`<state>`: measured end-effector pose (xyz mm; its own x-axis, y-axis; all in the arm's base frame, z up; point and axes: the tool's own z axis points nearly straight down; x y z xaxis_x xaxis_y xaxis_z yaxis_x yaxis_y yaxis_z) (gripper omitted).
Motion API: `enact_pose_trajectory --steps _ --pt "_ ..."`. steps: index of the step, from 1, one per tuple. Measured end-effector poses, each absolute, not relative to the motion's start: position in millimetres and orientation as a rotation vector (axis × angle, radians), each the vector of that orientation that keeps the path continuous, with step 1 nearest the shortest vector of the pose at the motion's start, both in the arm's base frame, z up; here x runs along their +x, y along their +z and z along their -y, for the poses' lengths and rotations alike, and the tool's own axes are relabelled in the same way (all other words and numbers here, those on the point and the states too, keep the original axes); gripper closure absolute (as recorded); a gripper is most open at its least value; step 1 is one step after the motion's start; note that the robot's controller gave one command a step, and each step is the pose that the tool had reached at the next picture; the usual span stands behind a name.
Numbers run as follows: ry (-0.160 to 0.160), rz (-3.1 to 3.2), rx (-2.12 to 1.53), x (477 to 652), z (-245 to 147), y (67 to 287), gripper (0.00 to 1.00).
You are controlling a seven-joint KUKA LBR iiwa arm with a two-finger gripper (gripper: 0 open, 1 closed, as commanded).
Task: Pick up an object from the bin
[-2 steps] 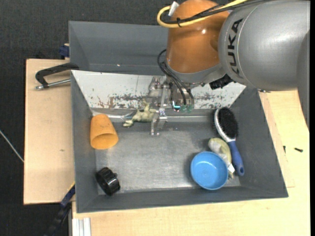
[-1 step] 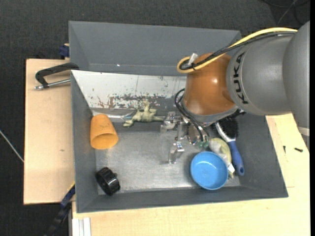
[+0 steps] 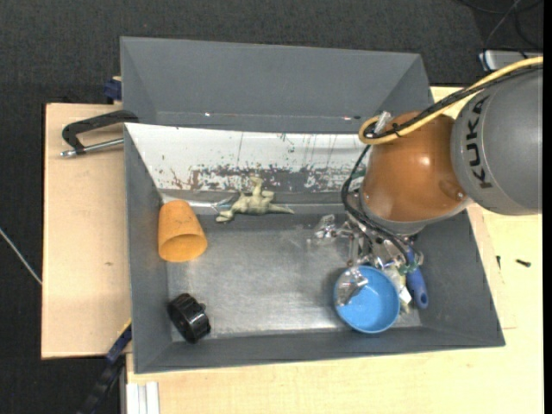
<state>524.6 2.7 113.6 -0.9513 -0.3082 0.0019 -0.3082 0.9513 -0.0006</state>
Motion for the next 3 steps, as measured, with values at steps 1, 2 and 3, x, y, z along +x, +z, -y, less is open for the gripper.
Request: enact_pose_trajectory --steps 1,2,3 --pt "-0.005 3.14 0.147 530.3 72 72 0.0" --pt "-0.001 3.154 0.148 534.7 72 76 1.0" --pt "0.003 3.153 0.162 529.9 74 232 1.0"
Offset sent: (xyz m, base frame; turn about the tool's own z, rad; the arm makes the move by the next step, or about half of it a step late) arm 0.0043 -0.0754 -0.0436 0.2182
